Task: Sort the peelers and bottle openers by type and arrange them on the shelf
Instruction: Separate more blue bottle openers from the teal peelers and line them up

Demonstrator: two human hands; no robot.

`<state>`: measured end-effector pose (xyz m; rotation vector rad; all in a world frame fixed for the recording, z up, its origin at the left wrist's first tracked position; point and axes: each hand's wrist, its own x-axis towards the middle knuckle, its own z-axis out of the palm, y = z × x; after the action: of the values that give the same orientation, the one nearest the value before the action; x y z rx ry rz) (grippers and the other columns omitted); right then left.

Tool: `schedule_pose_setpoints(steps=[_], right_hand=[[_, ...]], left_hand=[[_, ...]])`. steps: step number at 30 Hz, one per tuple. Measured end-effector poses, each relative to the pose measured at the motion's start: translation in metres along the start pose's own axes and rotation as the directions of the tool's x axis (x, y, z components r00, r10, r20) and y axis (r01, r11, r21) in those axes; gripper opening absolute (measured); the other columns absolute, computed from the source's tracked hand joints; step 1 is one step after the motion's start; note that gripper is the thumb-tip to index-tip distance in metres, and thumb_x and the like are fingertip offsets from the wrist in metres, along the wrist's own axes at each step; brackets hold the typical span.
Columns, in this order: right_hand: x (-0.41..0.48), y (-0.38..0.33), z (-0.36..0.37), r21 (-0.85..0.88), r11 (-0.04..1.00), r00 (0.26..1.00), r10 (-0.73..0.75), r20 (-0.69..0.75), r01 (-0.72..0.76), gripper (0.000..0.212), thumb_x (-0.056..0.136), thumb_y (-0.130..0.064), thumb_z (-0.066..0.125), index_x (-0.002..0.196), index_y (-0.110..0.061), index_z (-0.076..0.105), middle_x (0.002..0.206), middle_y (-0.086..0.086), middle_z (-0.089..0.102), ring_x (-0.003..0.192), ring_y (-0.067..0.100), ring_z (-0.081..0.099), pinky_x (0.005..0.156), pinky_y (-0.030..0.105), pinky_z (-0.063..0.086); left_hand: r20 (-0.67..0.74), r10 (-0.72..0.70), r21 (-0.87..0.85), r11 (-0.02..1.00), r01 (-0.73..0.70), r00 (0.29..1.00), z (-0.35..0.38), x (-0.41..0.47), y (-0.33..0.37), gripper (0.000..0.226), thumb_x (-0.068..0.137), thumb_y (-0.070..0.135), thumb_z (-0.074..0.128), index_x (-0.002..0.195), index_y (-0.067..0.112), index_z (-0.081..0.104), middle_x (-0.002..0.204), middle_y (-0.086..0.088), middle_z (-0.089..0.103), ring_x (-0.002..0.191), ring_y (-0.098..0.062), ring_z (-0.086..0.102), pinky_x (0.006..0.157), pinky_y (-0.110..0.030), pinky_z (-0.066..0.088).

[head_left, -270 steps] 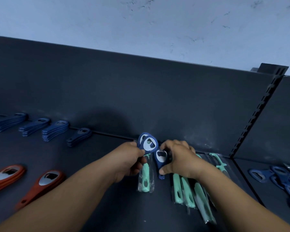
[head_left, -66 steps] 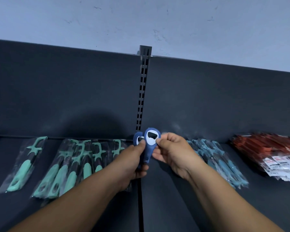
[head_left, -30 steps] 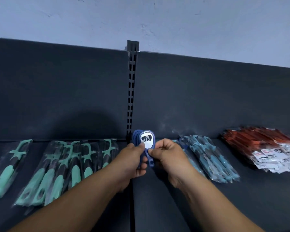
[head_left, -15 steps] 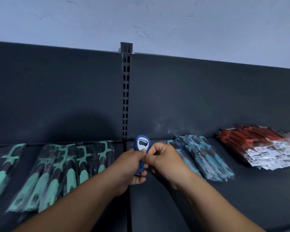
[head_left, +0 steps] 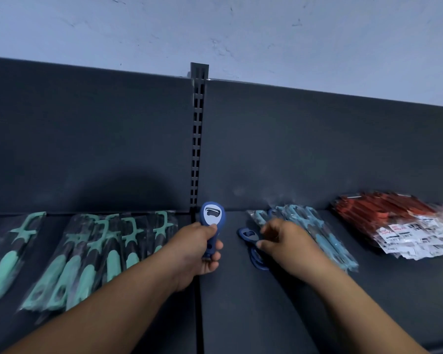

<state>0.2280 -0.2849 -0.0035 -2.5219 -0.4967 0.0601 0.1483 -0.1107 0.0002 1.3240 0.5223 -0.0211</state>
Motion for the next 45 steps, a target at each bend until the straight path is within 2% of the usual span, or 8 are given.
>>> schedule_pose_setpoints(steps=[4,21,24,26,28,30,40,45], right_hand=[[-0.005,-0.008,0.008,-0.225,0.974,0.999,-0.017,0.038,0.025,0.040,0.076,-0.046,0.070,0.107,-0.024,0.059,0.108,-0.004,0.058,0.103,0.016,0.053,0.076,0.023,0.038],[-0.005,-0.037,0.016,-0.346,0.938,0.996,-0.041,-0.080,0.011,0.010,0.083,-0.021,0.051,0.088,-0.016,0.057,0.100,0.012,0.067,0.102,0.032,0.058,0.079,0.031,0.046],[-0.004,-0.041,0.015,-0.201,0.979,0.986,-0.049,-0.159,0.016,0.014,0.085,-0.012,0.047,0.097,-0.017,0.052,0.096,0.011,0.068,0.094,0.032,0.061,0.076,0.032,0.046],[-0.002,-0.048,0.013,0.126,0.992,0.988,-0.010,-0.155,0.029,0.031,0.086,-0.005,0.049,0.113,-0.020,0.051,0.087,0.004,0.067,0.078,0.024,0.062,0.069,0.029,0.046],[-0.005,-0.062,0.011,0.611,0.792,1.000,0.010,0.013,-0.016,0.047,0.087,0.006,0.054,0.123,-0.022,0.046,0.073,-0.001,0.062,0.060,0.016,0.057,0.059,0.027,0.046],[-0.007,-0.074,0.012,0.810,0.583,0.990,-0.064,0.127,-0.066,0.061,0.085,0.013,0.055,0.129,-0.027,0.041,0.072,0.004,0.055,0.059,0.016,0.056,0.055,0.026,0.047],[-0.007,-0.115,0.034,0.575,0.802,0.955,-0.275,0.112,0.163,0.060,0.076,0.004,0.066,0.122,-0.029,0.046,0.062,-0.017,0.059,0.055,-0.008,0.053,0.055,0.006,0.040],[-0.006,-0.138,0.050,0.566,0.812,0.924,-0.313,0.220,0.141,0.048,0.078,-0.002,0.068,0.117,-0.026,0.054,0.049,-0.012,0.056,0.043,-0.001,0.048,0.047,0.014,0.038]], left_hand=[[0.008,0.003,0.008,1.000,-0.003,1.000,0.000,-0.002,0.000,0.016,0.100,0.020,0.044,0.089,0.011,0.051,0.069,-0.005,0.055,0.050,-0.014,0.046,0.048,-0.024,0.042],[-0.003,0.032,-0.006,0.999,-0.032,0.999,-0.015,-0.012,0.002,0.013,0.101,0.020,0.042,0.095,0.012,0.051,0.070,-0.005,0.056,0.050,-0.014,0.047,0.046,-0.023,0.042],[-0.014,0.036,-0.014,0.999,-0.036,0.999,-0.019,-0.013,0.003,0.013,0.101,0.020,0.043,0.095,0.012,0.052,0.070,-0.005,0.057,0.051,-0.015,0.047,0.047,-0.024,0.043],[-0.020,0.031,-0.032,0.999,-0.032,0.999,-0.022,-0.012,0.004,0.013,0.100,0.020,0.043,0.096,0.013,0.053,0.069,-0.006,0.057,0.050,-0.015,0.047,0.047,-0.024,0.043],[-0.025,0.028,-0.052,0.998,-0.029,0.999,-0.025,-0.012,0.005,0.013,0.100,0.020,0.043,0.097,0.013,0.053,0.068,-0.006,0.056,0.049,-0.015,0.047,0.046,-0.024,0.042],[-0.029,0.029,-0.066,0.997,-0.031,0.999,-0.025,-0.014,0.007,0.014,0.100,0.021,0.043,0.095,0.013,0.053,0.067,-0.006,0.056,0.048,-0.015,0.046,0.046,-0.023,0.041],[-0.066,0.086,-0.031,0.996,-0.088,0.994,-0.047,-0.029,0.013,0.025,0.099,0.022,0.036,0.090,0.012,0.057,0.064,-0.006,0.052,0.050,-0.016,0.046,0.050,-0.027,0.043],[-0.063,0.098,0.036,0.995,-0.096,0.993,-0.075,-0.033,0.014,0.021,0.099,0.029,0.042,0.106,0.013,0.054,0.069,-0.003,0.049,0.049,-0.013,0.044,0.047,-0.024,0.043]])
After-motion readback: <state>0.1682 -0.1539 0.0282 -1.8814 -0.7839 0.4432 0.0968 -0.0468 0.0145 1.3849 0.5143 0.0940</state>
